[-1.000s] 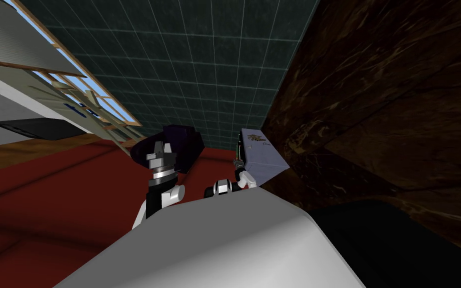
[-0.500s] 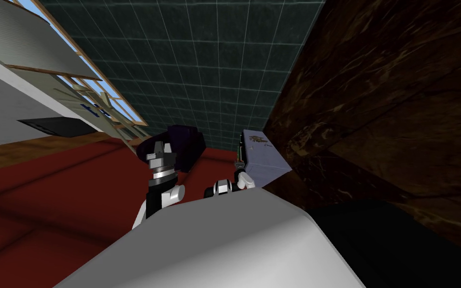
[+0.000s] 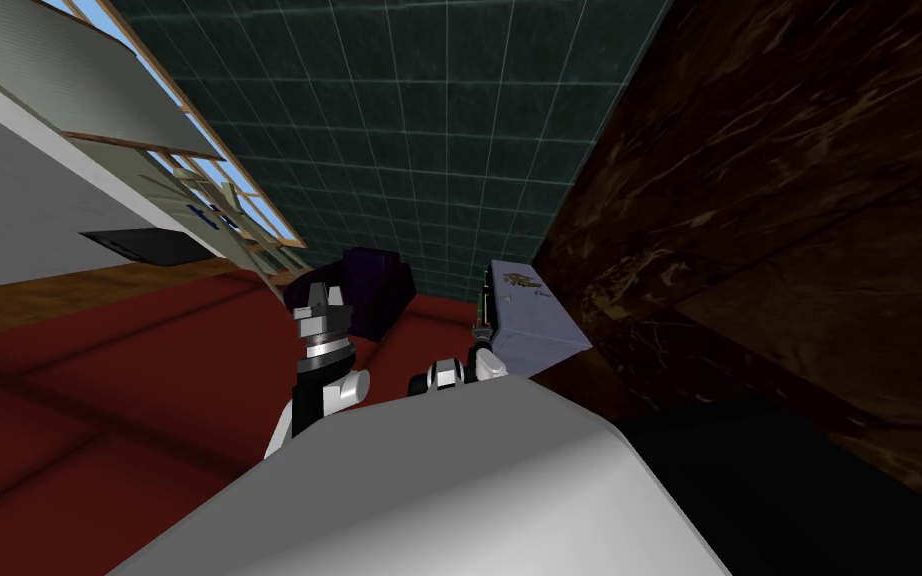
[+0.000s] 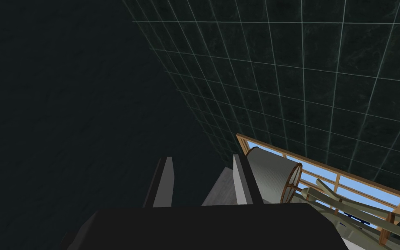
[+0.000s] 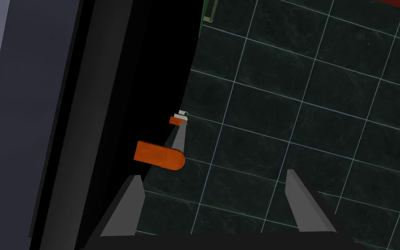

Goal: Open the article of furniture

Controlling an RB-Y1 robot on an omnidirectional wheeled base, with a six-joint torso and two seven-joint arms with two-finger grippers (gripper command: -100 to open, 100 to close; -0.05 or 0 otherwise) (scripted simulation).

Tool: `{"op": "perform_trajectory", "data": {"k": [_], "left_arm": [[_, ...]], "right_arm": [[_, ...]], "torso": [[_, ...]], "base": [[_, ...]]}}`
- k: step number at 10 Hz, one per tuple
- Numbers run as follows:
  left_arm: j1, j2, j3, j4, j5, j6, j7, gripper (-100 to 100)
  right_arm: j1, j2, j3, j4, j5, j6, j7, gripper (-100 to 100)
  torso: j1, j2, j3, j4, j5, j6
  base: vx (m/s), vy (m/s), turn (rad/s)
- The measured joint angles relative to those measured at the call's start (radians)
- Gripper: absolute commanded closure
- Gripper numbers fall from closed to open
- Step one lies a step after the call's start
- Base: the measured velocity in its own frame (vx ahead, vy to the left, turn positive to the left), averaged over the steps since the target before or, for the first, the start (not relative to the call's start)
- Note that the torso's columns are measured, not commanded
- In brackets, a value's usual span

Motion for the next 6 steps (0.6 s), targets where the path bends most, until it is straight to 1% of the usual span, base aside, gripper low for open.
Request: {"op": "perform_trajectory", "data": {"k": [1, 2, 3, 5, 6], "left_arm": [[0.000, 0.000, 0.000, 0.000, 0.000, 0.000, 0.000, 0], [0.000, 0.000, 0.000, 0.000, 0.000, 0.000, 0.000, 0], [0.000, 0.000, 0.000, 0.000, 0.000, 0.000, 0.000, 0], [0.000, 0.000, 0.000, 0.000, 0.000, 0.000, 0.000, 0], [0.000, 0.000, 0.000, 0.000, 0.000, 0.000, 0.000, 0]], "right_arm": [[0.003, 0.000, 0.003, 0.017, 0.011, 0.015, -0.003, -100], [0.010, 0.003, 0.011, 0.038, 0.034, 0.045, 0.008, -100], [0.004, 0.008, 0.022, 0.075, 0.063, 0.072, 0.005, -100], [0.013, 0.005, 0.043, 0.117, 0.119, 0.126, 0.016, -100], [0.007, 0.007, 0.048, 0.141, 0.138, 0.141, 0.007, -100]], "torso": [[-0.001, -0.006, -0.002, 0.001, -0.001, -0.004], [-0.002, -0.015, -0.006, 0.004, -0.001, -0.012], [-0.005, -0.020, -0.007, 0.005, 0.000, -0.012], [-0.007, -0.020, -0.007, 0.005, 0.001, -0.009], [-0.008, -0.018, -0.006, 0.005, 0.001, -0.008]], "base": [[0.111, 0.008, 0.185], [0.062, -0.021, 0.080], [0.032, -0.010, 0.133], [0.029, 0.009, 0.042], [0.064, 0.005, 0.116]]}}
